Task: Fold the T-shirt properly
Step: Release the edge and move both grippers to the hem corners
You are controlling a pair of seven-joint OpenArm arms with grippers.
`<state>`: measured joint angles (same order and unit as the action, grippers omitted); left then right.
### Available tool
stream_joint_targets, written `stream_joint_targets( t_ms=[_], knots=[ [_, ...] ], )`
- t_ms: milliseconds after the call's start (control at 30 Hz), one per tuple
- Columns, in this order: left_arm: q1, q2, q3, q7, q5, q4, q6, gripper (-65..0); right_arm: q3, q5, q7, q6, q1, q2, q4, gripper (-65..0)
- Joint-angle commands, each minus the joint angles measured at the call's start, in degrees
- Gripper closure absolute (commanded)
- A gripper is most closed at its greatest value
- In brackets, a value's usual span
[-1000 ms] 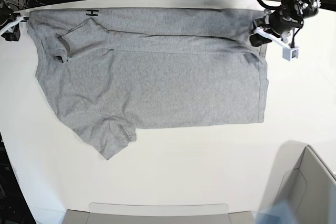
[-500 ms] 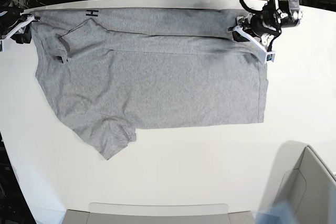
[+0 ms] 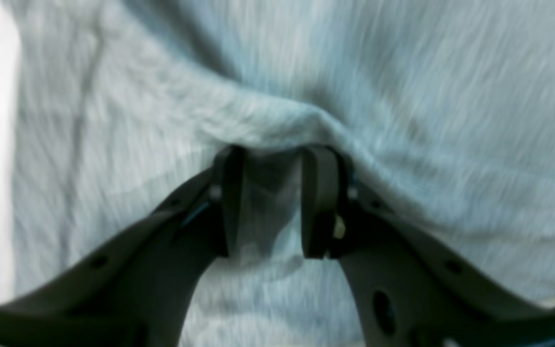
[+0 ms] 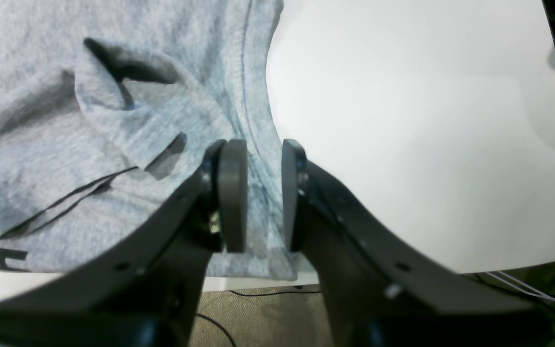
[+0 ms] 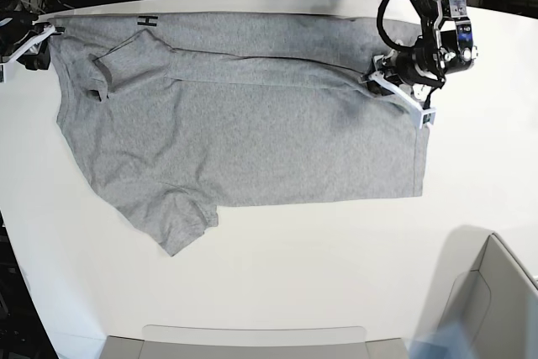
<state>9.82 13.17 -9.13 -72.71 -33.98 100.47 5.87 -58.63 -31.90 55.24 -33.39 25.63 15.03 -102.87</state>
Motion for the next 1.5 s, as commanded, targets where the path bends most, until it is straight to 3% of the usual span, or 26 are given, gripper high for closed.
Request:
stream_joint_targets(
  t_ms=[0,133,267,467,633,1000,1267,1367,1467],
  knots=[
    [-0.90,0.33,-0.41,1.19,-0.35,0.85,0.24,-20.1,-0.40,-0.93,-1.40,0.02,-0.70,1.11,-1.00,-13.2],
    [-1.87,0.59,-0.76,1.45,-0.18,0.41,0.15,-20.1,-0.40,-0.93,-1.40,0.02,-1.06,1.46,-1.00,-13.2],
    [-1.43,0.77,-5.42,1.54,-0.18,-2.75,-2.40,-20.1,-0.40,-0.85,-1.40,0.02,-2.55,1.54,-0.82,-13.2],
    [1.47,0.85,-11.31,2.51,-0.27,-4.60,-2.31,-20.1,0.39,-0.85,-1.40,0.02,-5.28,1.63,-0.73,-13.2],
    [3.32,0.94,-11.75,3.21,-0.44,-4.51,-2.31,-20.1,4.17,-0.58,-1.40,0.02,-9.23,2.95,-0.73,-13.2],
    [-2.04,0.50,-11.67,2.42,-0.44,6.30,-2.48,-20.3,17.88,15.94,-1.49,0.02,-27.43,4.01,1.46,-13.4],
    [-8.37,0.50,-11.14,2.33,-0.35,4.02,-2.40,-20.4,29.14,21.04,-2.10,0.02,-43.78,5.68,22.03,-13.4],
    [-10.57,0.77,-11.14,2.33,-0.35,-0.03,-2.31,-20.4,32.21,21.39,-8.78,0.02,-47.91,5.68,33.46,-13.4],
    [-11.80,0.77,-11.14,2.42,-0.35,-2.93,-2.31,-20.4,36.35,21.39,-19.16,0.55,-50.37,5.68,46.21,-13.4]
  ],
)
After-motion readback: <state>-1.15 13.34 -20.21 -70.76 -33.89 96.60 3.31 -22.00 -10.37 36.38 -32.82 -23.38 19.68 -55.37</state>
